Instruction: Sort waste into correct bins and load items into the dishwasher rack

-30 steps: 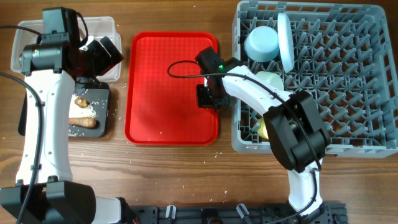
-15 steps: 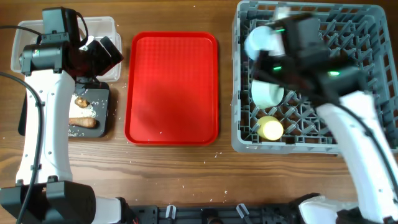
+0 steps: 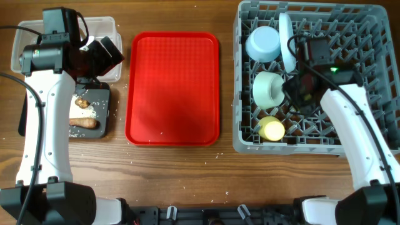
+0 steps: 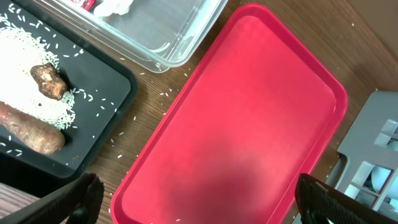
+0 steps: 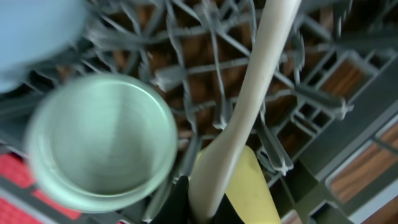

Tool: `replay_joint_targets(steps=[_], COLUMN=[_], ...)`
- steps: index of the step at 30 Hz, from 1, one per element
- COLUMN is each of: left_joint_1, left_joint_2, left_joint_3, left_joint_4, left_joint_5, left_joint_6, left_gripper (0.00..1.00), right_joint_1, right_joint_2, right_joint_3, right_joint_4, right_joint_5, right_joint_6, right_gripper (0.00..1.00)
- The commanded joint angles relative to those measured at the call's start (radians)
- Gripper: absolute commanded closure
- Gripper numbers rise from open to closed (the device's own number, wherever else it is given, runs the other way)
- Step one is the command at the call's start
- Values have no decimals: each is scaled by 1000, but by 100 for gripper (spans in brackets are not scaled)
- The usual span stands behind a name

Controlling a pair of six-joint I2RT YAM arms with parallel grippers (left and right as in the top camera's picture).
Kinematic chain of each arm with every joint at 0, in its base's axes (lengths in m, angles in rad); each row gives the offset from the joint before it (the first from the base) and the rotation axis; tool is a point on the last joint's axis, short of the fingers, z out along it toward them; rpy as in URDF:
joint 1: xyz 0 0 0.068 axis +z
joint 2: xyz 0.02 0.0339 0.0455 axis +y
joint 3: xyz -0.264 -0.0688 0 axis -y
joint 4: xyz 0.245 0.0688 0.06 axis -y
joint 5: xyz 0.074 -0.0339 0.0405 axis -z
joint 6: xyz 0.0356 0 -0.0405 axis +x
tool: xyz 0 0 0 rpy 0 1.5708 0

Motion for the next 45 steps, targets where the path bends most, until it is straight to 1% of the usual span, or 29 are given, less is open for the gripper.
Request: replay_joint_targets(steps=[1, 3, 4, 6, 9, 10, 11, 12, 13, 15, 16, 17, 19, 20, 21, 24, 25, 27, 30, 31, 32, 33, 35, 36, 38, 41, 43, 45], left_joint_1=[4, 3, 3, 3, 3, 3, 4, 4, 4, 3, 3, 3, 4, 3, 3, 3, 4, 4, 4, 3, 3, 4, 4, 3, 3, 4, 4, 4], left_joint_2=[2, 2, 2, 2, 2, 2, 2, 2, 2, 2, 2, 2, 2, 2, 2, 2, 2, 2, 2, 2, 2, 2, 2, 2, 2, 2, 2, 2], left_joint_3=[3, 3, 3, 3, 3, 3, 3, 3, 3, 3, 3, 3, 3, 3, 3, 3, 3, 3, 3, 3, 3, 3, 3, 3, 3, 3, 3, 3], left_joint_4=[-1, -1, -1, -1, -1, 0, 0, -1, -1, -1, 0, 0, -1, -1, 0, -1, -1, -1, 0, -1, -1, -1, -1, 0, -1, -1, 0, 0], left_joint_5=[5, 5, 4, 5, 5, 4, 4, 5, 5, 4, 4, 4, 5, 5, 4, 5, 5, 4, 5, 5, 4, 5, 4, 5, 5, 4, 5, 4], left_joint_6=[-2, -2, -2, -2, -2, -2, -2, -2, -2, -2, -2, -2, -2, -2, -2, -2, -2, -2, -2, -2, -2, -2, -2, -2, -2, -2, -2, -2], left_gripper=[0, 0, 0, 0, 0, 0, 0, 0, 0, 0, 0, 0, 0, 0, 0, 0, 0, 0, 0, 0, 0, 0, 0, 0, 0, 0, 0, 0], right_joint_1=[0, 0, 0, 0, 0, 0, 0, 0, 0, 0, 0, 0, 0, 0, 0, 0, 0, 0, 25, 23, 18, -10, -53, -74, -117, -175, -197, -198], right_joint_2=[-1, -2, -2, -8, -55, -143, -180, -210, -248, -341, -375, -416, -480, -503, -529, -580, -586, -610, -658, -674, -702, -752, -827, -865, -956, -1116, -1218, -1291], right_joint_3=[-15, -15, -15, -15, -14, -14, -14, -14, -14, -11, -11, -11, -11, -11, -11, -11, -11, -11, -17, -25, -43, -82, -156, -197, -310, -557, -740, -880], right_joint_4=[6, 8, 11, 14, 11, 51, 69, 84, 97, 78, 61, 46, 43, 41, 41, 23, 11, 13, 74, 106, 159, 245, 346, 377, 458, 681, 853, 989], right_joint_5=[-62, -99, -119, -158, -202, -316, -371, -418, -493, -608, -614, -615, -611, -597, -559, -475, -449, -283, -61, -16, 1, -17, -82, -98, -98, -128, -209, -266], right_joint_6=[25, -19, -49, -119, -208, -359, -430, -502, -591, -723, -729, -711, -611, -593, -592, -684, -694, -695, -712, -748, -826, -951, -1091, -1110, -1093, -1089, -1089, -1088], right_gripper=[62, 25, 15, 12, 13, 22, 16, 7, 0, 0, 0, 0, 0, 0, 0, 0, 0, 0, 0, 0, 0, 0, 0, 0, 0, 0, 0, 0])
